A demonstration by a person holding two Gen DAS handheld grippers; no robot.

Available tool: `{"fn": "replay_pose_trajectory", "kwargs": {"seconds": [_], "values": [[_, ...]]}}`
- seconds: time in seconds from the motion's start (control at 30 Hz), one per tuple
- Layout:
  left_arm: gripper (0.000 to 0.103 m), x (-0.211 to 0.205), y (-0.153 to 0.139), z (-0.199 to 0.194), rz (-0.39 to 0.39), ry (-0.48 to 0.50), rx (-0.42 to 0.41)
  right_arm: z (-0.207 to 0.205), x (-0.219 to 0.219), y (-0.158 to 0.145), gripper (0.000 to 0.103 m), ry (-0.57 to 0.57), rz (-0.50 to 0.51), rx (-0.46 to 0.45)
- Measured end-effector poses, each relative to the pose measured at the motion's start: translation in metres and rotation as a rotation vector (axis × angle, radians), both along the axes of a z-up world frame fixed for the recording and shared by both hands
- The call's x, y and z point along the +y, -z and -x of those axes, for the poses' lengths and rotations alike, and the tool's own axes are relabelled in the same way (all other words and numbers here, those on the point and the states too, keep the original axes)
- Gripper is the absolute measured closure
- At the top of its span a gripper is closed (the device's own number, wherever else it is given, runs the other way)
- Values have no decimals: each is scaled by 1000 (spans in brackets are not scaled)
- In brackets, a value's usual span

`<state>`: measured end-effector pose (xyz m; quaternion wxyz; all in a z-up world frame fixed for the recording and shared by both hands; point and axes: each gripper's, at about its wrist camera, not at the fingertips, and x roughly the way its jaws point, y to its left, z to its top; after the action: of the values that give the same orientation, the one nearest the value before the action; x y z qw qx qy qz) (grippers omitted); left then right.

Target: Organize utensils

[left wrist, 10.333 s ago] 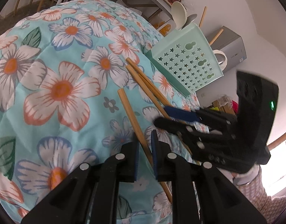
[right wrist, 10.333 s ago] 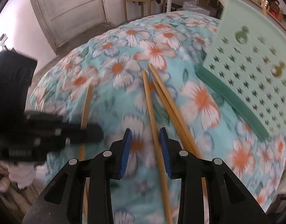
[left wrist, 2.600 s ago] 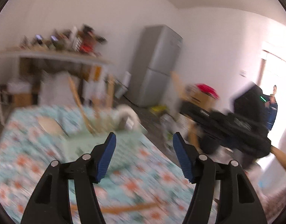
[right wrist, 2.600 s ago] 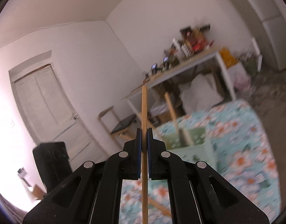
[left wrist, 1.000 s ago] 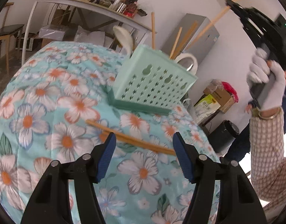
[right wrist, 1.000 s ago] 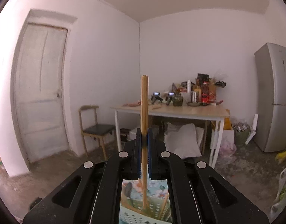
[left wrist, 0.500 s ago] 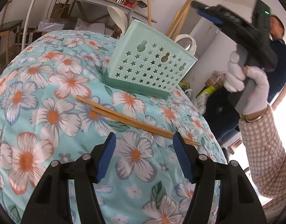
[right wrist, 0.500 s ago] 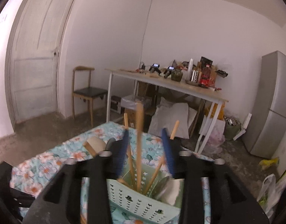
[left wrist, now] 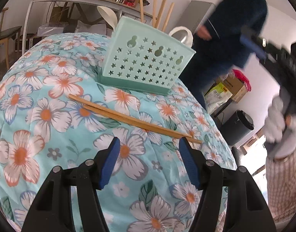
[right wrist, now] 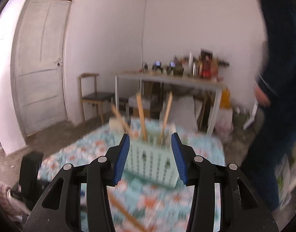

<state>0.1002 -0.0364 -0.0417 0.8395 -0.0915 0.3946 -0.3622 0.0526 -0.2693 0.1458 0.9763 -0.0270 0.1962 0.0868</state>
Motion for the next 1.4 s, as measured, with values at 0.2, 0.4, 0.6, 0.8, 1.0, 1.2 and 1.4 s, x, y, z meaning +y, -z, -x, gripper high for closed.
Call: {"fn": "replay_pose_trajectory", "kwargs": {"seconds": [0.2, 0.4, 0.6, 0.8, 1.0, 1.2, 1.4], "values": [[42, -13, 9, 8, -63, 14, 11, -11, -23, 68, 60, 3, -199, 312], [42, -23, 18, 12, -99, 22, 18, -37, -38, 126, 68, 11, -364, 554], [42, -25, 23, 10, -112, 29, 12, -58, -31, 151, 69, -11, -381, 642], [42, -28, 23, 8, -125, 29, 11, -64, -34, 171, 69, -28, -396, 707], [49, -26, 23, 8, -125, 24, 18, -51, -29, 170, 69, -81, -419, 759], [61, -18, 24, 5, -112, 15, 33, -41, -15, 167, 82, -84, -339, 753], [72, -6, 23, 5, -91, 5, 51, -30, -8, 162, 103, -83, -343, 740]]}}
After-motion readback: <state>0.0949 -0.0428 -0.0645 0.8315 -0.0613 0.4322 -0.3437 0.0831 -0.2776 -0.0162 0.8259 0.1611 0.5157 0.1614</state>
